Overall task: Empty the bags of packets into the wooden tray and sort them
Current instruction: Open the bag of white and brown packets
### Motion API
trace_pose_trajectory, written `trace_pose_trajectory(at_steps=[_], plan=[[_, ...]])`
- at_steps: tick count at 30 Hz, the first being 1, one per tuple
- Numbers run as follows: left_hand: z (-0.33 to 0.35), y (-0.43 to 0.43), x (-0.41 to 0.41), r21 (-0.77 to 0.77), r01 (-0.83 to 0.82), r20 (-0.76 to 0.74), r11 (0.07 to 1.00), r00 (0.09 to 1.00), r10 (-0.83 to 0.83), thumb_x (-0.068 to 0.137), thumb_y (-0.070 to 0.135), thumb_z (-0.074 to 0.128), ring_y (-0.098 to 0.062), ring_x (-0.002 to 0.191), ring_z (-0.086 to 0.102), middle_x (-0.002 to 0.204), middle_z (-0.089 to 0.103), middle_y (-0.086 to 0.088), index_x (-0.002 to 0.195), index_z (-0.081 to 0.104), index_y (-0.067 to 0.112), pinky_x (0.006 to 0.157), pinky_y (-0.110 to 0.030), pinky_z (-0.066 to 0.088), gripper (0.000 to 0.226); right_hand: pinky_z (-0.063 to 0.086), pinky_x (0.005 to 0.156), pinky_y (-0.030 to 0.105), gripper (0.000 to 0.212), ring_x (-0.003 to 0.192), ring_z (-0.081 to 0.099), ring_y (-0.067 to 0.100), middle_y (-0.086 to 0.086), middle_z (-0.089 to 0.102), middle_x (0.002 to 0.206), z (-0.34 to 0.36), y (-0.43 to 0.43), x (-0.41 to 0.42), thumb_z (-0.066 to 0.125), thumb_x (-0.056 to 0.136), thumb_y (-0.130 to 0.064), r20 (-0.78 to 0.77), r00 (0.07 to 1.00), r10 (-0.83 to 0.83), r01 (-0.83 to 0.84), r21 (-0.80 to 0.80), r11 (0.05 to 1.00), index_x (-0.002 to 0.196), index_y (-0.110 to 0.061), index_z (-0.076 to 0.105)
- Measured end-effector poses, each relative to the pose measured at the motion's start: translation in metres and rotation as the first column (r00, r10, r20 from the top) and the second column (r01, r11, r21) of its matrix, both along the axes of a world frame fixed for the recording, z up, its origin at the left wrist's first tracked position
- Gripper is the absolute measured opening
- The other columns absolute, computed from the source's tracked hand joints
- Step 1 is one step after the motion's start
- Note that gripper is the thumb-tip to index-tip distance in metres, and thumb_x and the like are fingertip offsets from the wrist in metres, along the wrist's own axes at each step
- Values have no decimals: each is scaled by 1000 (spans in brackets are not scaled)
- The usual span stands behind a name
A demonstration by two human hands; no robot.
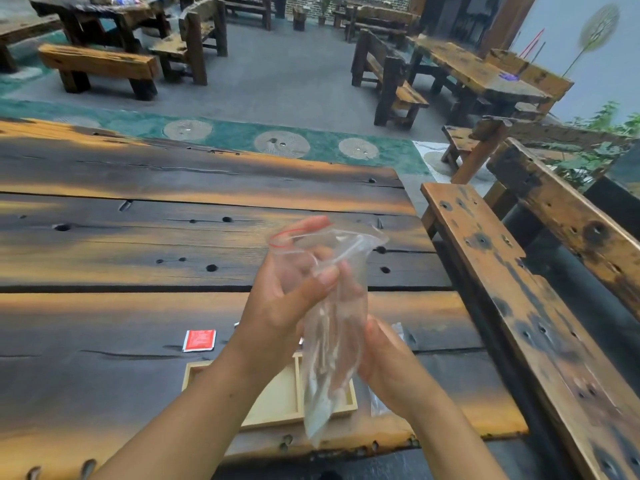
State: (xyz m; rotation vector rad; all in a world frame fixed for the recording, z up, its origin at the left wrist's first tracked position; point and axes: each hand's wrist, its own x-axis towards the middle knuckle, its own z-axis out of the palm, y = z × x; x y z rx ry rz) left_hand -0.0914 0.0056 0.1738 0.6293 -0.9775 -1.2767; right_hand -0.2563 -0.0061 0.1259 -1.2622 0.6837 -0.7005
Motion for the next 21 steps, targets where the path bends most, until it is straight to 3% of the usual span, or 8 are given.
trace_pose_trajectory(at_steps=[2,5,8,12,15,18,21], plan=[[-6,-6,1,69,18,-44,997,999,-15,77,24,70,-35,81,64,88,61,-22,116,59,11,75,-45,53,43,45,104,60,75,119,61,40,23,62,131,-8,4,-3,66,82,-64,2,999,41,-41,81,996,137,-15,56],[-30,-12,-1,234,137,-162,963,982,-100,75,33,79,-37,85,63,93,57,-27,122,45,-10,74,-47,55,72,44,105,59,68,119,60,44,26,63,128,-26,7,-11,76,80,-51,-22,999,36,-33,142,989,131,-8,59],[-60,-14,-6,350,269,-311,897,937,-160,68,40,86,-38,93,60,97,62,-22,120,60,11,76,-44,56,65,52,95,46,69,113,64,39,28,65,123,-42,11,-20,81,76,-46,6,1000,17,-18,282,959,123,1,61],[-102,-20,-14,488,406,-482,773,863,-149,61,41,90,-36,91,67,102,69,-18,126,54,23,82,-45,54,77,59,77,41,43,105,70,32,18,70,116,-65,22,-30,82,78,-30,109,993,-50,-10,487,873,115,-12,70],[-134,-21,-23,562,384,-458,733,882,-111,58,43,90,-32,89,72,102,73,-16,113,70,6,90,-45,53,70,56,87,45,66,116,63,33,16,65,122,-84,28,-34,80,82,-24,65,989,-133,73,565,822,139,-5,51],[-165,-16,-30,660,383,-471,646,881,-40,75,48,76,-30,94,71,106,71,-19,108,72,-3,90,-46,55,61,56,90,42,57,118,64,31,13,67,125,-97,34,-37,71,89,-24,-27,992,-123,114,608,786,139,-5,51],[-195,-10,-35,696,420,-500,582,865,-25,89,52,55,-30,91,71,105,70,-19,113,69,-1,87,-44,56,60,54,95,49,46,121,63,33,16,65,131,-108,43,-41,64,96,-25,-71,991,-115,133,656,743,138,-8,55]])
